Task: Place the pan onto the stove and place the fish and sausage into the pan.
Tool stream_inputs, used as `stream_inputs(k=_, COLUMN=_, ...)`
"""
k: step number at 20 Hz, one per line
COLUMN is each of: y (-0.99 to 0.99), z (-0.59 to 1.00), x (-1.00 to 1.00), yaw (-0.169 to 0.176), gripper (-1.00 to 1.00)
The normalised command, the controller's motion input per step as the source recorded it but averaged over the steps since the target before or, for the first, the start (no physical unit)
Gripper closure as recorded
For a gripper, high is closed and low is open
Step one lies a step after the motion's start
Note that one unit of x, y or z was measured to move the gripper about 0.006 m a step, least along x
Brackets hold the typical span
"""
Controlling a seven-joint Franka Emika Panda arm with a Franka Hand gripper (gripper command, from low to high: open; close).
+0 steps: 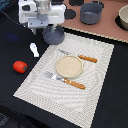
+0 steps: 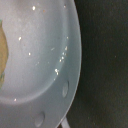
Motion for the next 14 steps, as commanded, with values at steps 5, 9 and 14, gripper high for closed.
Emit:
stream_inputs(k=5, y=0.00, z=-0.22, x=-0.33, yaw=0.000, gripper=-1.00)
stream_inputs(k=9, y=0.00, z=-0.26, x=-0.34, yaw=-0.001, gripper=-1.00)
stream_inputs(k=14, y=0.00, z=-0.25, x=-0.32, yaw=0.000, gripper=-1.00)
